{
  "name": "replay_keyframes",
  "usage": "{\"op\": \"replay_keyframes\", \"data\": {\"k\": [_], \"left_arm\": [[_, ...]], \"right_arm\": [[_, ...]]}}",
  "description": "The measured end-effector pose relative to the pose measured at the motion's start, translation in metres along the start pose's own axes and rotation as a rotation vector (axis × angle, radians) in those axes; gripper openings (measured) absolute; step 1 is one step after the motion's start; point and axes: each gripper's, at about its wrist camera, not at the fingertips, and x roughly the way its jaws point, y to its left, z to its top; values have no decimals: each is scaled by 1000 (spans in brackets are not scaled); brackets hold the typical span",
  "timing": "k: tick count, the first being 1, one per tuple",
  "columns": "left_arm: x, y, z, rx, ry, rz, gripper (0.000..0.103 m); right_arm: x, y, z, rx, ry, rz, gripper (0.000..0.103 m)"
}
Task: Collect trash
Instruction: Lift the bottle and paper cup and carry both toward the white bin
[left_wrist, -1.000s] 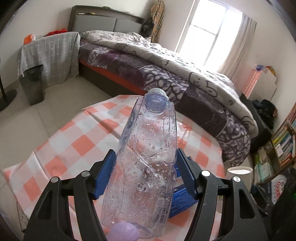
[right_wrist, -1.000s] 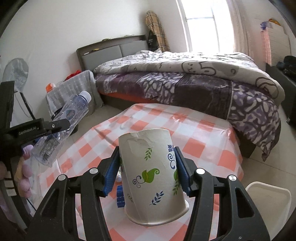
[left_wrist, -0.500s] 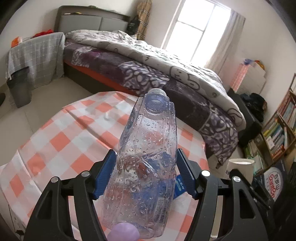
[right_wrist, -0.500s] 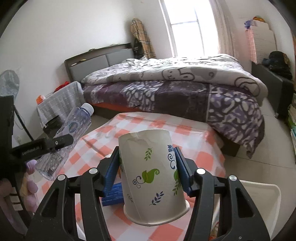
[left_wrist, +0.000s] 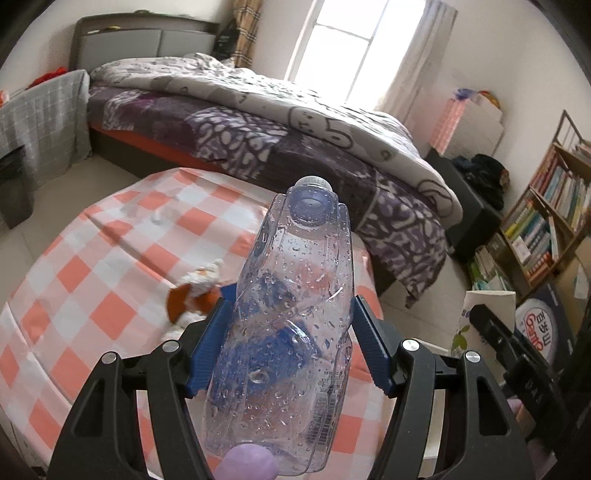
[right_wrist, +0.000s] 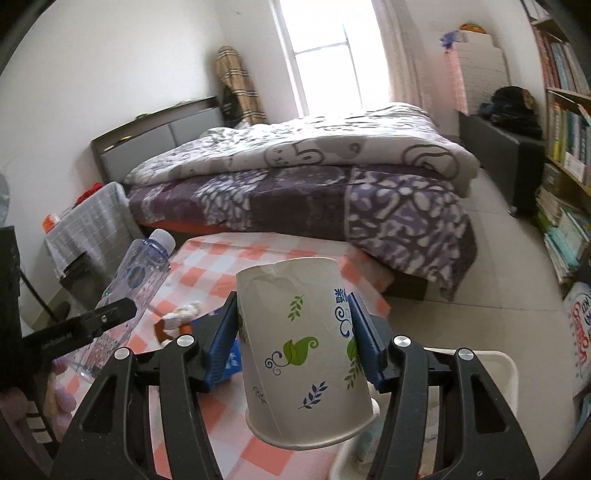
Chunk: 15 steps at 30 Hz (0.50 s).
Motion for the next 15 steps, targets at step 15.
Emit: {"op": "replay_keyframes", "data": {"k": [15], "left_arm": [[23,-81,-27,116,86,-104,66]], "right_arm": [[-31,-87,-4,151,-27,-170,61]]}}
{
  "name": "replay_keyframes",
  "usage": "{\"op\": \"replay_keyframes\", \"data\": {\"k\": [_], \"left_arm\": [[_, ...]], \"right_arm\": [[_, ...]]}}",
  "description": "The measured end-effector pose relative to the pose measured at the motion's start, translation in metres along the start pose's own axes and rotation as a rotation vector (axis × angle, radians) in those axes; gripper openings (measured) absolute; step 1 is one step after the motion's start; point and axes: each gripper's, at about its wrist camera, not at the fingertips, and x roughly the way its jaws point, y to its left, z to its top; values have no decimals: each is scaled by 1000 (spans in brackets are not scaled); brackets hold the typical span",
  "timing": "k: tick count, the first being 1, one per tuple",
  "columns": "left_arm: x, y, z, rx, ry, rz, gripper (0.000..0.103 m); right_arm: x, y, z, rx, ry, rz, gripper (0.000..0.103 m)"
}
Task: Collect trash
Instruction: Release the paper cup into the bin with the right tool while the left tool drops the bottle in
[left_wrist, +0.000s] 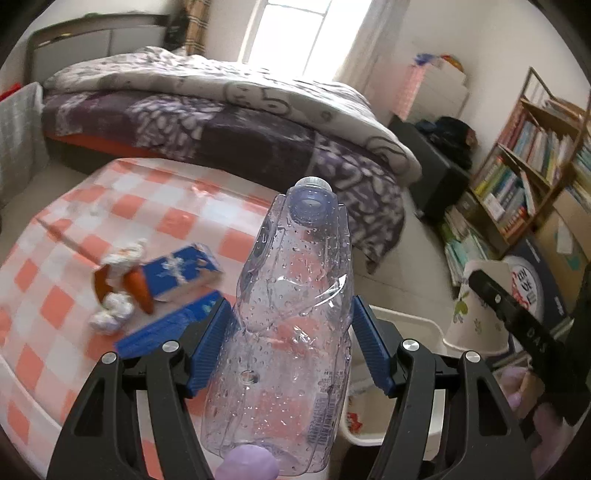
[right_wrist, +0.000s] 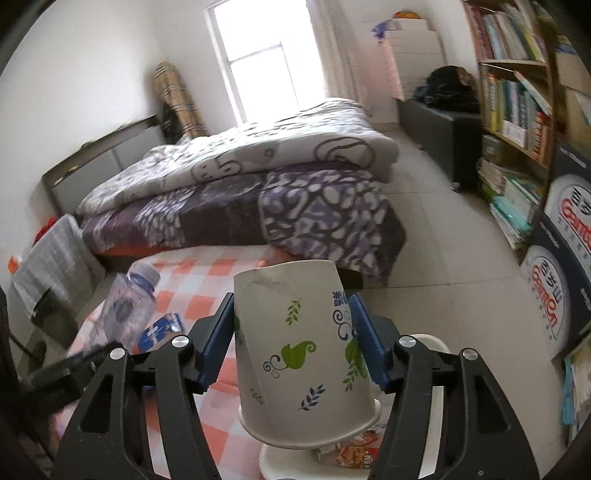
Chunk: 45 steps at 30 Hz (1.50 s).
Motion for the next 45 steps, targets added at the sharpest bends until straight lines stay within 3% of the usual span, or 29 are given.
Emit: {"op": "replay_keyframes", "data": {"k": [9,20,30,36,45], "left_arm": [[18,-54,-14,104,42,-46,66],[33,-107,-35,209,88,-84,66],[42,-155,-56,310,114,-134,66],[42,-158,-54,300,115,-141,75],[40,-129,-48,275,92,-43,76]], "right_arm": [[-19,-52,10,125,-93,-139,83],[-39,-95,17,201,-138,-194,89],[-51,-101,14,196,-183,-241,92],[-53,-101,15,196,-194,-247,95],[-37,-62,11,81,-136,-254,96]]}}
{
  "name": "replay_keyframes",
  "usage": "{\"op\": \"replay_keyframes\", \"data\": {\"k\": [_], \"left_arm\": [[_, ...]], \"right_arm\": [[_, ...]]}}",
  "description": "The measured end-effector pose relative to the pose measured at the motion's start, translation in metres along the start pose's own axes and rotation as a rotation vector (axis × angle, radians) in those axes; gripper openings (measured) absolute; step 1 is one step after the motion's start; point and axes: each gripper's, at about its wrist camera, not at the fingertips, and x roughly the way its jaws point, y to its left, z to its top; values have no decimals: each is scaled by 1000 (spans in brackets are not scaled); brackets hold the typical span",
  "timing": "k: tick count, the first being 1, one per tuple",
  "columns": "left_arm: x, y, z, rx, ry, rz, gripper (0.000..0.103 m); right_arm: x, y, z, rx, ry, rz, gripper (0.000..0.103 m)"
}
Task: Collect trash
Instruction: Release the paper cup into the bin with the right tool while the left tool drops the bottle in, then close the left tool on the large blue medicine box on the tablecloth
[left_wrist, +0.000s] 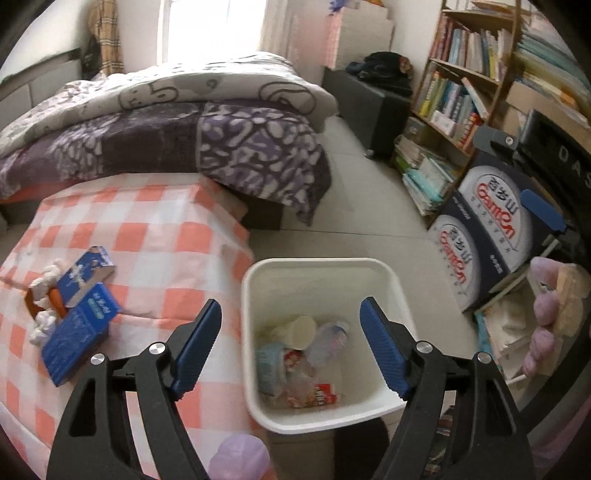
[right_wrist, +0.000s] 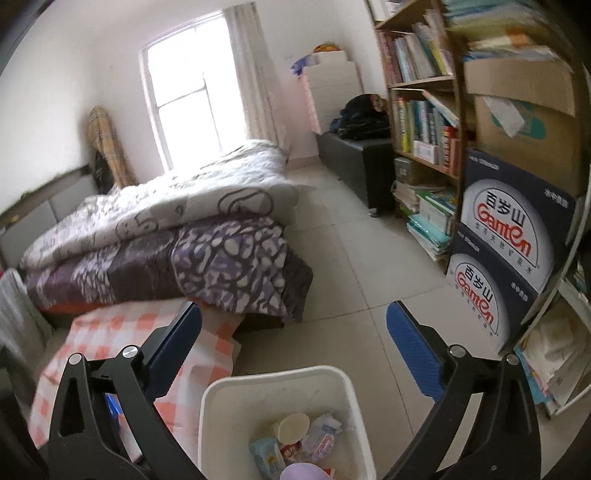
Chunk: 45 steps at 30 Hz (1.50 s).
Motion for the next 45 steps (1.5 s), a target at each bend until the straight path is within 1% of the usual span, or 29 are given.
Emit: {"op": "replay_keyframes", "data": {"k": [2,7,10,11,14,16,18,19,21,23,25,28,29,32,34,36,38,40,42,43,44,45], "left_arm": [[-1,10,-1,-10,1,27,77],[-2,42,-5,-44,16,92,78],[0,65,-8,-73,44,149,78],[1,72,-8,-83,49,156,78],[3,97,-13,-102,81,209,78],[6,114,-17,-98,109,266,79],[11,128,-20,-74,144,295,80],[14,134,-21,-61,162,311,83],[25,149,-24,-11,236,360,83],[36,164,-29,29,294,400,83],[45,177,-33,54,344,412,83],[54,187,-36,92,384,403,83],[59,192,-39,113,410,396,83],[71,200,-44,146,446,393,83],[75,202,-48,171,451,388,83],[75,202,-52,211,434,380,81],[71,204,-54,233,413,381,63],[62,208,-54,217,394,359,61],[56,213,-54,206,370,360,55],[49,217,-53,186,350,356,47],[44,219,-51,171,333,353,41],[35,224,-48,138,311,342,38]], "right_arm": [[5,14,-4,-26,34,14,96],[11,41,-10,-62,87,45,96],[16,65,-19,-107,125,66,96],[17,74,-22,-124,134,71,96],[19,90,-29,-151,149,80,96],[21,103,-36,-173,165,92,96],[23,113,-40,-191,179,102,96],[24,119,-43,-204,186,105,96],[26,127,-45,-220,194,107,96],[30,134,-48,-235,203,110,96],[34,143,-51,-251,217,112,96],[40,156,-55,-264,244,123,96],[41,157,-55,-266,251,127,96],[48,172,-60,-281,280,146,96],[51,179,-62,-286,286,152,96],[55,189,-65,-291,294,160,96],[57,195,-69,-292,300,165,96],[61,203,-72,-282,315,173,96],[64,207,-74,-268,331,180,96],[67,211,-76,-251,350,191,96],[70,213,-77,-236,365,202,96],[71,214,-78,-225,378,210,96]]}}
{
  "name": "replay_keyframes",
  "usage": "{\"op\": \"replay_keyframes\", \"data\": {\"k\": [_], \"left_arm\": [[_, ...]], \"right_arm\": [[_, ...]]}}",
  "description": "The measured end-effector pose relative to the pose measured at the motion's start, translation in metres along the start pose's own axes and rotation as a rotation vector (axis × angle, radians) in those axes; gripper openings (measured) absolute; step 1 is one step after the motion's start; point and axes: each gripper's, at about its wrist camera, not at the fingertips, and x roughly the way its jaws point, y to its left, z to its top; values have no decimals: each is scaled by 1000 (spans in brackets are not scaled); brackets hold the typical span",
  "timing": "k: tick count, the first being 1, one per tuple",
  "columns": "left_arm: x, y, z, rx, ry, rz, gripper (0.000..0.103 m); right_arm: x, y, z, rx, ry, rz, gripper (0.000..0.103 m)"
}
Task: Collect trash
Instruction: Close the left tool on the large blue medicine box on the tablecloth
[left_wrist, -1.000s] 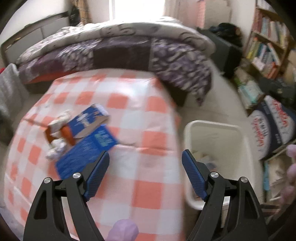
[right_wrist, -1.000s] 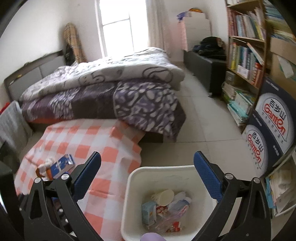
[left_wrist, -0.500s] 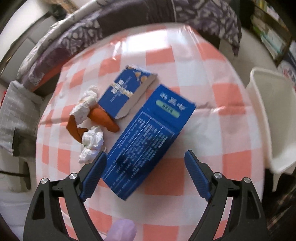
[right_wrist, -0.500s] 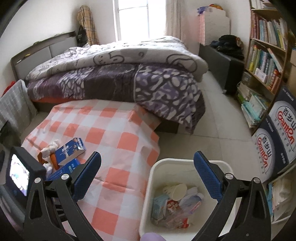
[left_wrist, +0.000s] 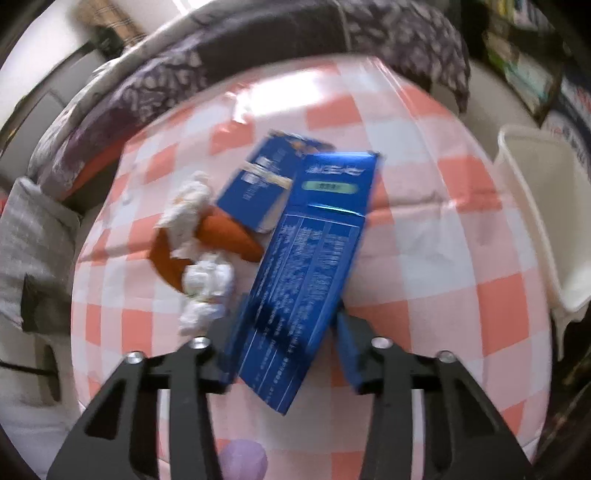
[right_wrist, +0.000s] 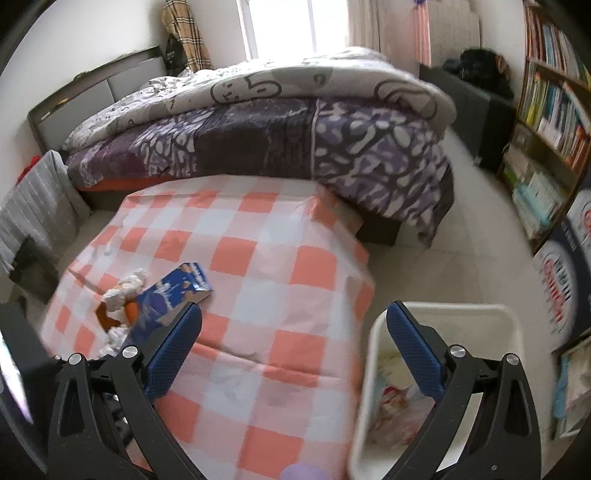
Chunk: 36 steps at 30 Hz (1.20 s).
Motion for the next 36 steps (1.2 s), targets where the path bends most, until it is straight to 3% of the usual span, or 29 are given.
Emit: {"op": "replay_keyframes", "data": {"k": [4,7,11,14,16,21,24,25,26,27,31,36], "left_arm": [[-25,35,-5,-145,-51,-58,18],[-28,54,-12,-208,-42,-99,14],[-19,73,-23,-285,10,-147,20],[-11,77,-27,-306,45,-136,34],[-5,74,-27,-298,55,-115,37],[5,59,-15,-266,55,-123,37],[9,48,-6,-248,43,-82,37],[8,47,-4,-248,37,-75,26],[6,46,-2,-252,22,-82,7],[2,47,-1,-263,8,-87,3],[-22,61,-7,-317,-63,-99,0],[-35,92,-24,-395,-54,-118,1]], "right_arm": [[14,11,-3,32,40,35,96],[20,27,-8,16,54,41,96],[22,35,-13,-14,53,39,96],[22,35,-13,-17,53,34,96],[22,32,-13,-5,56,33,96],[20,17,-9,33,64,30,96],[19,10,-7,34,60,25,96],[19,9,-7,33,56,31,96],[19,9,-7,34,56,40,96],[19,9,-6,35,56,48,96],[22,20,-8,24,66,86,96],[19,30,-10,18,68,99,96]]}}
